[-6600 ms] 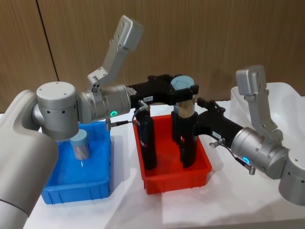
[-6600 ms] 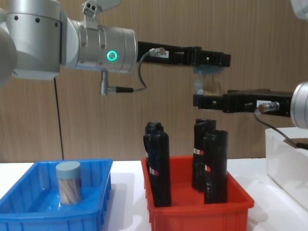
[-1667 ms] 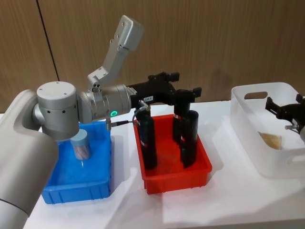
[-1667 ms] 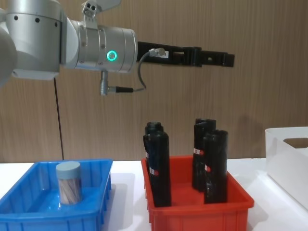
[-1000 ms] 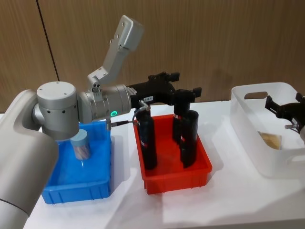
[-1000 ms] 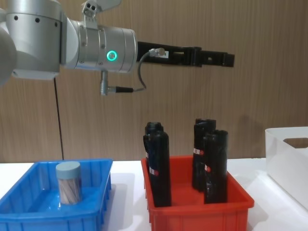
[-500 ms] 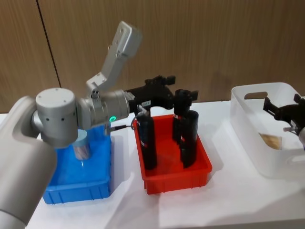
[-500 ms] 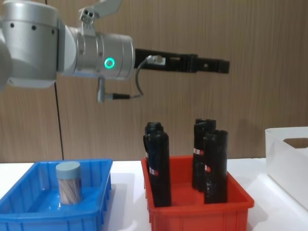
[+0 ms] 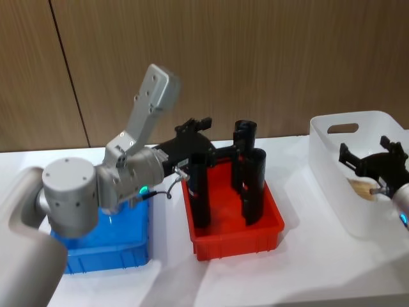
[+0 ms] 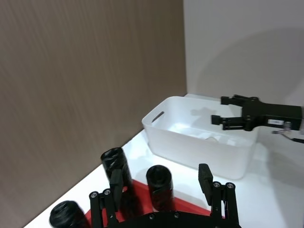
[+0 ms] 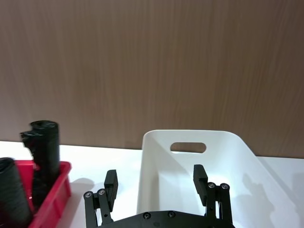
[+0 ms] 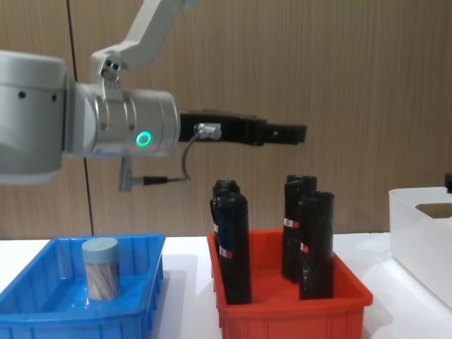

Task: Pick the cotton swabs from the blue box and place them into the white box.

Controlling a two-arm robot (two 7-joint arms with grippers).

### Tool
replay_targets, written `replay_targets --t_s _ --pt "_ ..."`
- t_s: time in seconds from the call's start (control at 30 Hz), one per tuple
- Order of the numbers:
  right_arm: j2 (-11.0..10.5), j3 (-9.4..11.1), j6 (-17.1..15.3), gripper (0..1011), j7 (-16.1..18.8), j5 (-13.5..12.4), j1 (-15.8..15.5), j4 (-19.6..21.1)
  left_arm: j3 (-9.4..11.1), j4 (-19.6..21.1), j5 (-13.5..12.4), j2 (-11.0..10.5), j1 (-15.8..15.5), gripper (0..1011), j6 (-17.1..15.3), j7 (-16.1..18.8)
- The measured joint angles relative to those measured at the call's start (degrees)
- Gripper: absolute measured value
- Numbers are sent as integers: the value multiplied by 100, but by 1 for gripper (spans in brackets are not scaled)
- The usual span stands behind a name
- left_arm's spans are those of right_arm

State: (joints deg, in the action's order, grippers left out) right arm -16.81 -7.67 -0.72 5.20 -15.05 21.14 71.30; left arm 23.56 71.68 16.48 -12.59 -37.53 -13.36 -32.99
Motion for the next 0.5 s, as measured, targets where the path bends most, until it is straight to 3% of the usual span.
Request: replay_targets --t_s 0.5 --pt "-100 -205 -48 1001 -55 -50 -839 1144 91 764 -179 -331 848 1004 446 1144"
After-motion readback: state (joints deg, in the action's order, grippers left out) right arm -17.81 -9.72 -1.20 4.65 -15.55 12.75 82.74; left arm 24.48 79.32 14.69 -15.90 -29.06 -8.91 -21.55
